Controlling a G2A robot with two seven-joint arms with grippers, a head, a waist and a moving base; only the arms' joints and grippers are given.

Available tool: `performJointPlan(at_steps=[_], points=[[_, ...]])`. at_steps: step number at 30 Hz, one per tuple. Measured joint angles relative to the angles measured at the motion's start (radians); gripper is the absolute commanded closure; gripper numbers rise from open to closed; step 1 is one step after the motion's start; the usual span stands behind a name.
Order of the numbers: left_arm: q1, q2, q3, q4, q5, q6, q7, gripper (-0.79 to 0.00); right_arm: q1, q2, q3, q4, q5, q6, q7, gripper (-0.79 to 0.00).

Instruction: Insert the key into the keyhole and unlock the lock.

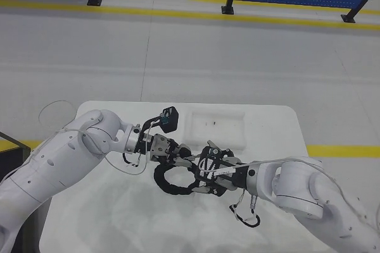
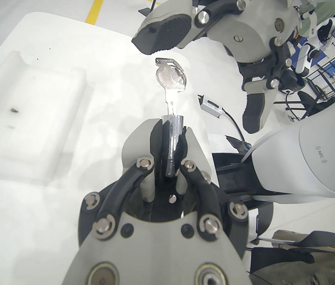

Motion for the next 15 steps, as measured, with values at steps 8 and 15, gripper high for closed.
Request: performJointPlan(at_steps=[8,15], points=[[0.000,0.000,0.000,0.000,0.000,0.000,0.000,0.000,-0.003,0.000,-0.001,0.001,-0.003,0.001,-0.003,-0.785],[0.031,0.011,-0.011,-0.023,0.054,0.015,-0.041,0.000,-0.010,0.006,0.026,0.019,-0.079,-0.077,-0.004,-0.785]])
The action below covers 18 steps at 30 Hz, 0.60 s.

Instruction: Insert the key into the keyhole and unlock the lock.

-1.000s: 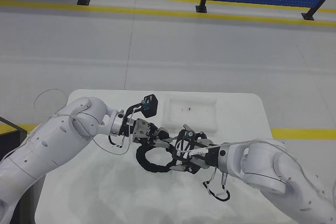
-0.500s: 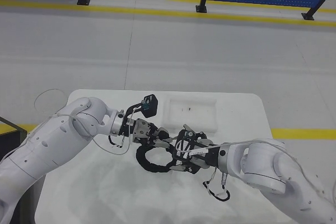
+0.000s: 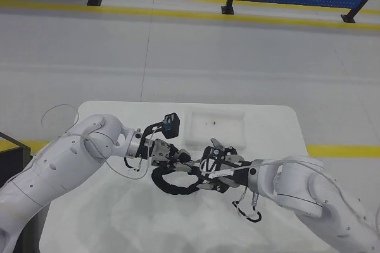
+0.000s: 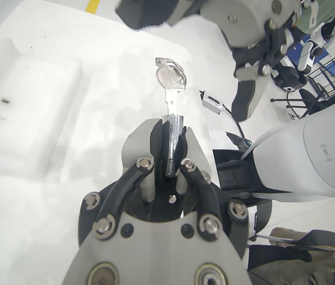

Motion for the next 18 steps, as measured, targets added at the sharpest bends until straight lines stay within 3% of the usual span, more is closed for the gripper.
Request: performJointPlan(at_steps=[6,7,8,9,13,18], points=[[0.014,0.022,-0.033,-0.008,0.007,-0.016,-0.041,0.000,0.004,0.010,0.041,0.018,-0.010,-0.167,-0.026,-0.785],[0.016,0.024,-0.037,-0.015,0.005,-0.016,-0.044,0.000,0.006,0.011,0.042,0.022,-0.011,-0.199,-0.032,-0.739],[0.019,0.027,-0.042,-0.024,0.001,-0.015,-0.048,0.000,0.010,0.012,0.040,0.027,-0.014,-0.239,-0.043,-0.563],[0.021,0.028,-0.046,-0.032,-0.002,-0.015,-0.050,0.000,0.013,0.012,0.037,0.030,-0.017,-0.266,-0.053,-0.471],[0.028,0.031,-0.060,-0.057,-0.017,-0.015,-0.059,0.000,0.025,0.010,0.015,0.028,-0.062,-0.338,-0.100,-0.369],[0.032,0.029,-0.059,-0.059,-0.039,-0.015,-0.094,0.000,0.016,0.005,-0.006,0.040,-0.135,-0.332,-0.163,-0.277]])
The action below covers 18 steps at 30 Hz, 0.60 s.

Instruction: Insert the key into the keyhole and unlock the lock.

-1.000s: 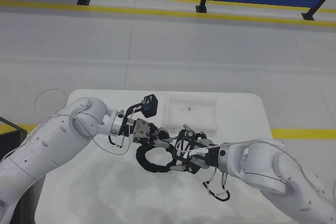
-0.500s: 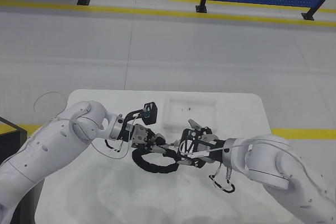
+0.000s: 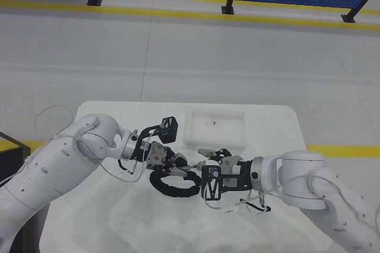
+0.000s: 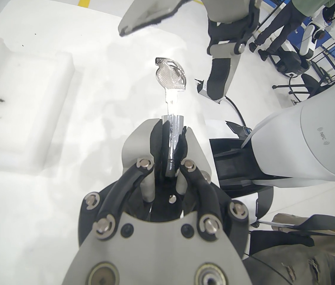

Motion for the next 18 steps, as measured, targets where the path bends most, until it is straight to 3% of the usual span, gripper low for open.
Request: performJointPlan(at_steps=[8,12,18], points=[[-0.002,-0.011,-0.001,0.009,-0.046,0.000,-0.048,0.000,-0.022,-0.005,-0.014,0.001,-0.104,0.012,-0.087,-0.151],[0.001,-0.014,-0.006,0.011,-0.057,0.000,-0.058,0.000,-0.037,-0.007,-0.014,0.009,-0.122,0.030,-0.111,0.000],[0.010,-0.016,-0.019,0.004,-0.059,0.000,-0.058,0.000,-0.070,-0.010,0.007,0.026,-0.044,0.130,-0.113,0.000]])
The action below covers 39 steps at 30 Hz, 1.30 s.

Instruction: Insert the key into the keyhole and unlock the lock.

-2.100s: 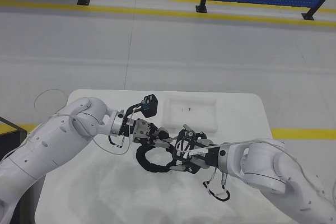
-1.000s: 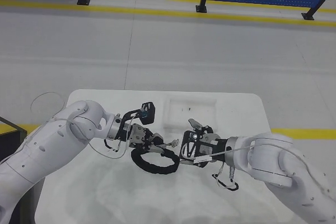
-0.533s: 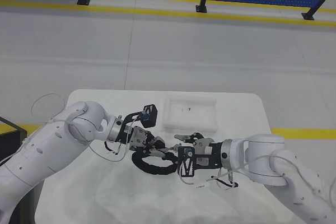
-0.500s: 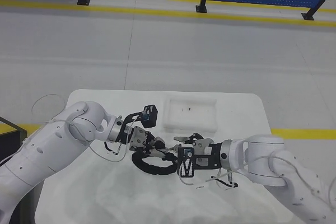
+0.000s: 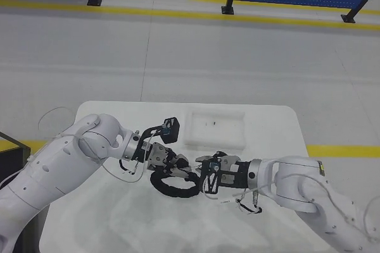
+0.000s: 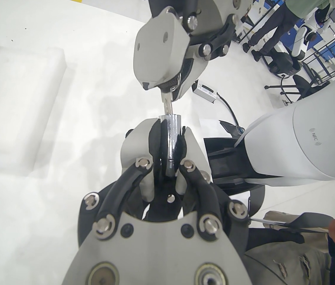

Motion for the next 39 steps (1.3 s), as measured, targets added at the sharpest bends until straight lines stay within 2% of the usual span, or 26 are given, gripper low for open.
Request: performJointPlan(at_steps=[8,14,15,16,22,30,31,32,33,39], points=[[0.010,-0.002,-0.029,-0.022,0.064,0.000,0.005,0.000,-0.057,-0.001,0.064,0.026,0.222,0.128,-0.010,0.000],[0.025,-0.003,-0.059,-0.045,0.146,0.000,0.054,0.000,-0.110,0.000,0.110,0.039,0.345,0.209,-0.019,0.000],[0.028,-0.003,-0.062,-0.047,0.156,0.000,0.061,0.000,-0.117,0.000,0.114,0.038,0.354,0.212,-0.022,-0.163],[0.031,-0.003,-0.064,-0.048,0.165,0.000,0.067,0.000,-0.123,0.000,0.118,0.037,0.361,0.212,-0.023,-0.785],[0.038,-0.003,-0.074,-0.034,0.219,0.000,0.076,0.000,-0.159,0.004,0.156,0.019,0.343,0.200,-0.029,-0.785],[0.072,-0.015,-0.042,0.049,0.278,0.009,0.041,0.000,-0.210,0.015,0.217,-0.008,0.278,0.142,0.008,-0.785],[0.076,-0.018,-0.037,0.056,0.276,0.008,0.040,-0.114,-0.213,0.015,0.221,-0.010,0.271,0.135,0.007,-0.785],[0.080,-0.022,-0.031,0.064,0.273,0.005,0.036,-0.339,-0.214,0.016,0.226,-0.009,0.262,0.128,0.005,-0.785],[0.081,-0.025,-0.026,0.071,0.271,0.005,0.033,-0.785,-0.213,0.016,0.228,-0.006,0.255,0.125,0.003,-0.785],[0.054,-0.048,-0.021,0.123,0.261,0.013,0.018,-0.785,-0.162,0.011,0.223,0.041,0.256,0.090,-0.026,-0.785]])
